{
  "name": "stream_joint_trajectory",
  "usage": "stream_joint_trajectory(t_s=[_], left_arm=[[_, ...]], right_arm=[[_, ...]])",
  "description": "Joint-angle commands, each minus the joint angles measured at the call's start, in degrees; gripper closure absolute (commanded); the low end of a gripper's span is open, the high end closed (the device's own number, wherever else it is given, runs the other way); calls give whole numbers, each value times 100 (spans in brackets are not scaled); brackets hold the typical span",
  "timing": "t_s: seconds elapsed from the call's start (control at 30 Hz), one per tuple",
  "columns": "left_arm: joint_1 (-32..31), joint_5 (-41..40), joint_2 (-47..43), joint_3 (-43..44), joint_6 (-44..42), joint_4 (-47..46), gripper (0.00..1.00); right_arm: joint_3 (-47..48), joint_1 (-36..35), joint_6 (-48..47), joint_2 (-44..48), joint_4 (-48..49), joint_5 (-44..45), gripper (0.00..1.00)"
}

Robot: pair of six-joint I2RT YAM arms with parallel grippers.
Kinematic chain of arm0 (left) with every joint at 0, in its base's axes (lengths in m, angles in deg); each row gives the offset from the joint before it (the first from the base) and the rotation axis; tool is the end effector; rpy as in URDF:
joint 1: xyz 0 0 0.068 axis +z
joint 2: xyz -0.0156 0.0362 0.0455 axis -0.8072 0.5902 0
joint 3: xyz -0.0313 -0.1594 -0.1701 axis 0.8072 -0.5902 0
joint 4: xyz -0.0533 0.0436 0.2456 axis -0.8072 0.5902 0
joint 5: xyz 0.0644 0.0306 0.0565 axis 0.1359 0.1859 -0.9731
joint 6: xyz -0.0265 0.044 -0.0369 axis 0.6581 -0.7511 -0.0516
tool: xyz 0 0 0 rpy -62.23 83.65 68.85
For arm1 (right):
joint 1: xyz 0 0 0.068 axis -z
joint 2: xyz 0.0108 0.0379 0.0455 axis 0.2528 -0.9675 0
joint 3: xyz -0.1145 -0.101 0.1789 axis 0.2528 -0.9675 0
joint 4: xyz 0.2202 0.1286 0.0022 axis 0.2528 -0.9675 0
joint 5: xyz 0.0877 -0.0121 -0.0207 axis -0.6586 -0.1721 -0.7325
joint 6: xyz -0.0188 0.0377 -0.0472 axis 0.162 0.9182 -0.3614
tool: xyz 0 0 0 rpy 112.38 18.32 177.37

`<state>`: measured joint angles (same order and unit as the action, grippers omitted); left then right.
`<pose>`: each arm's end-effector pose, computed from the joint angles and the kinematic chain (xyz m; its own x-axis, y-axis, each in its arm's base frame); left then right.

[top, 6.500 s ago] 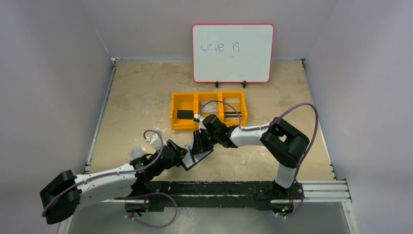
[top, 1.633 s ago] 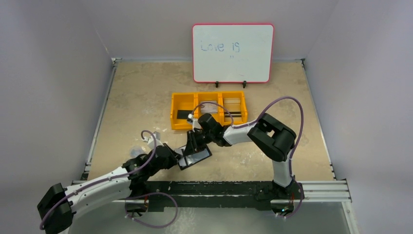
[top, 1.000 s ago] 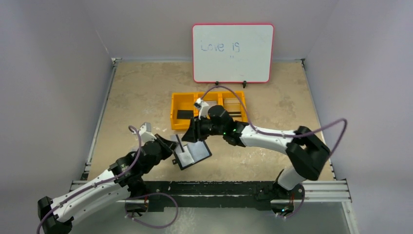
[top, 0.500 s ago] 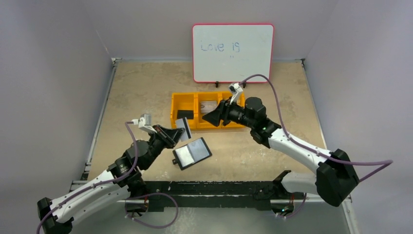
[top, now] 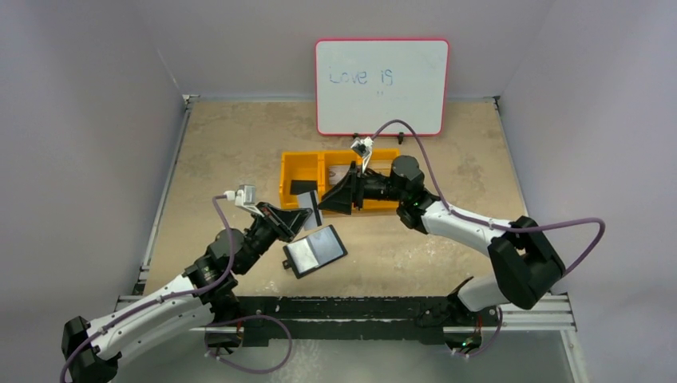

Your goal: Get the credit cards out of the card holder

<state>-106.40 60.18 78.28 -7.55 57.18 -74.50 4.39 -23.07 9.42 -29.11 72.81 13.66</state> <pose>0.1262 -0.1417 0.2414 -0.4323 -0.6381 -0.6372 0.3926 0.5030 -0.7700 0.2326 0.2228 0.2453 -0.6010 0.1349 -0.7878 -0.7874 0.0691 0.6126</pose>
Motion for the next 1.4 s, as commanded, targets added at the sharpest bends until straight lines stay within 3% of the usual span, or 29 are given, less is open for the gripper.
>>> stream_joint_trajectory(t_s=[0.0, 0.5, 0.9, 1.17, 1.23, 1.37], left_arm=[[-14, 141, 30, 228, -83, -508, 100], [-16, 266, -113, 166, -32, -702, 100], [-14, 643, 1, 173, -35, -933, 100], [-9, 644, -24, 184, -37, -808, 100], [-11, 457, -138, 204, -55, -607, 93], [-15, -104, -443, 335, -111, 46, 59]], right_arm=[[381, -19, 282, -127, 809, -618, 43], [427, -17, 962, -496, 1793, -1241, 58], [437, -17, 1502, -600, 2408, -1587, 79], [475, -18, 1555, -488, 2481, -1669, 100], [441, -13, 1517, -417, 2362, -1610, 100], [446, -8, 994, -288, 1616, -1318, 100]])
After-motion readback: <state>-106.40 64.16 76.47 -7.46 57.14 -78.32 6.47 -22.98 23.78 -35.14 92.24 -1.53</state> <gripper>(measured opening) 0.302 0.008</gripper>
